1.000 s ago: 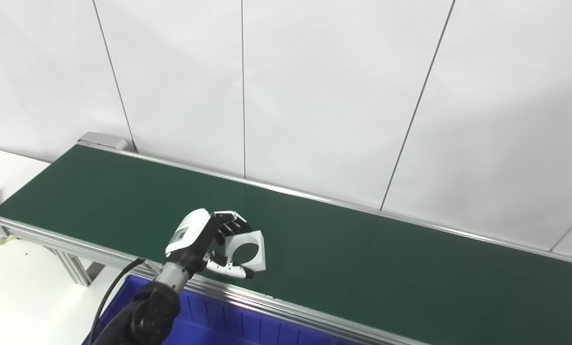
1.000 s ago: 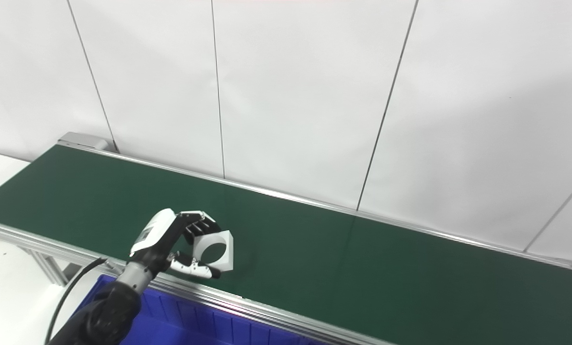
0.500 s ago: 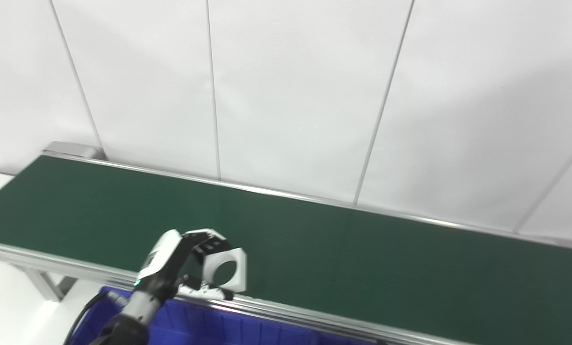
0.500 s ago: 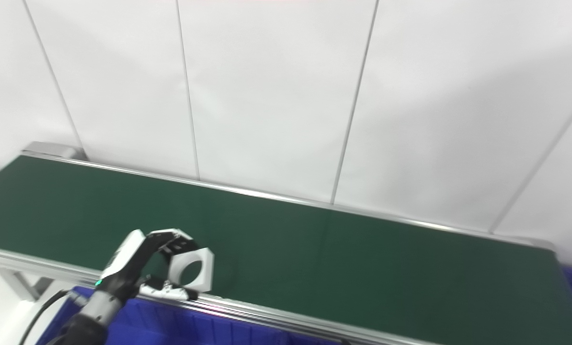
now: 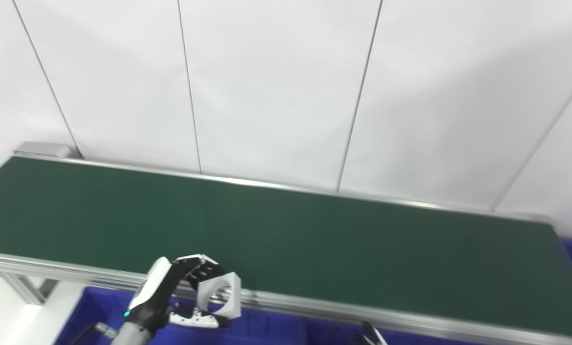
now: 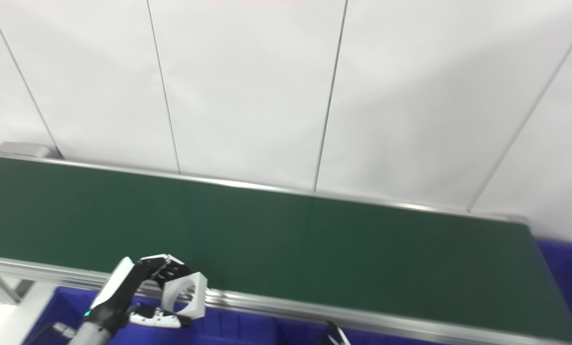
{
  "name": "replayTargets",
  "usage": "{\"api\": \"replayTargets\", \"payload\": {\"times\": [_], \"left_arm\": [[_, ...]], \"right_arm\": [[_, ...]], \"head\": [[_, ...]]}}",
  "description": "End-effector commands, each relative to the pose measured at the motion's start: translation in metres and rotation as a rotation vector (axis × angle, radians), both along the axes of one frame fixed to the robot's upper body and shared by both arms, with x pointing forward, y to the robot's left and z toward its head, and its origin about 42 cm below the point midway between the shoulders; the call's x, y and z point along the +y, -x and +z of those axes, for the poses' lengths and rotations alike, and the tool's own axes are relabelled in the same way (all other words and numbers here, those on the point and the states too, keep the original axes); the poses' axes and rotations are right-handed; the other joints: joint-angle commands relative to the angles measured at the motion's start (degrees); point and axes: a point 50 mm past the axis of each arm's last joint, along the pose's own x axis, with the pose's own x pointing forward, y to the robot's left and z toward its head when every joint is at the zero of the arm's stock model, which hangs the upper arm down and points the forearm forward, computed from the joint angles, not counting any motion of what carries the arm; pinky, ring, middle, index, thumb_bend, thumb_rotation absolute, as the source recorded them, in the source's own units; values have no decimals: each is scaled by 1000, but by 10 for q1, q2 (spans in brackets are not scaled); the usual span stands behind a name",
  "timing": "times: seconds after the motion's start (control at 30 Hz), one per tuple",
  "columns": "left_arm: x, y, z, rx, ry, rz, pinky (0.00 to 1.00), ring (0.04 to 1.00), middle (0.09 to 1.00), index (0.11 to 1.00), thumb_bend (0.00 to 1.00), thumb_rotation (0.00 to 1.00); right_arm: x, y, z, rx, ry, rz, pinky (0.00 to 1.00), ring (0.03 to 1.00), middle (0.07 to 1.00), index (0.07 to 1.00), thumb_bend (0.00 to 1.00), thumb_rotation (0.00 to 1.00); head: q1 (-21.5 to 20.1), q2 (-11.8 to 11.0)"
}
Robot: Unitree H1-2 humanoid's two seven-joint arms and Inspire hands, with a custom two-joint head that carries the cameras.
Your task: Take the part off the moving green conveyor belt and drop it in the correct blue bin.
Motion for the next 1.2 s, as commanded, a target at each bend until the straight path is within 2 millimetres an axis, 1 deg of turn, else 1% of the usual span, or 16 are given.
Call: {"api": "replayTargets", "payload": {"times": [0.0,0.07,0.1,0.13,0.17,0.2,0.23,0.27,0.3,0.43,0.5,0.73,0.87,1.03,1.07,1.17], "left_arm": [[-1,-2,14,-80,-10,-30,433,426,487,523,500,0],[-2,1,13,-81,-32,-41,430,423,488,524,500,0],[-4,5,12,-72,-21,-52,429,423,489,524,500,0],[-6,7,11,-65,-10,-59,447,432,490,518,501,0],[-9,11,10,-56,7,-71,453,435,491,516,501,0],[-10,13,10,-51,19,-79,452,431,488,520,501,0],[-13,17,9,-39,37,-89,452,430,486,522,500,0],[-14,19,8,-31,50,-96,453,429,485,523,500,0],[-17,21,6,-14,56,-101,453,429,485,523,500,0],[-24,28,0,29,34,-113,437,428,491,516,501,0],[-27,30,-2,38,24,-130,427,421,484,521,500,0],[-33,33,-5,97,-35,-175,479,450,491,505,501,0],[-36,34,-10,129,-66,-191,477,456,502,494,501,0],[-37,32,-12,139,-112,-210,455,437,500,508,501,0],[-38,31,-12,140,-135,-214,456,435,501,511,500,0],[-39,30,-13,150,-203,-223,470,433,507,515,500,0]], "right_arm": [[5,-3,11,-74,-23,2,871,870,879,955,920,354],[6,-3,11,-77,-16,1,865,868,880,955,925,366],[6,-3,13,-78,-13,1,862,868,880,955,926,370],[6,-3,13,-77,-11,1,860,870,884,955,932,377],[6,-3,14,-78,-11,1,859,870,886,955,934,380],[6,-4,15,-79,-12,0,860,869,885,955,936,381],[6,-4,16,-79,-13,0,862,868,883,955,940,384],[7,-4,17,-78,-13,0,864,868,882,955,942,387],[7,-4,18,-77,-17,2,864,868,882,956,942,387],[7,-6,21,-77,-27,3,876,873,877,956,955,403],[6,-6,22,-81,-22,0,866,861,866,951,960,400],[5,-8,30,-84,-13,-4,852,860,862,946,972,427],[3,-8,33,-85,-8,-7,848,851,852,944,971,422],[2,-9,36,-82,-11,-12,841,847,849,940,963,404],[2,-9,37,-81,-10,-13,835,845,849,939,963,403],[1,-10,38,-84,-8,-11,830,846,855,941,953,398]], "head": [[-2,3],[-4,7],[-10,16],[-10,16],[-14,23],[-14,24],[-18,31],[-18,31],[-22,40],[-24,49],[-28,59],[-31,88],[-27,100],[-24,109],[-23,113],[-23,113]]}}
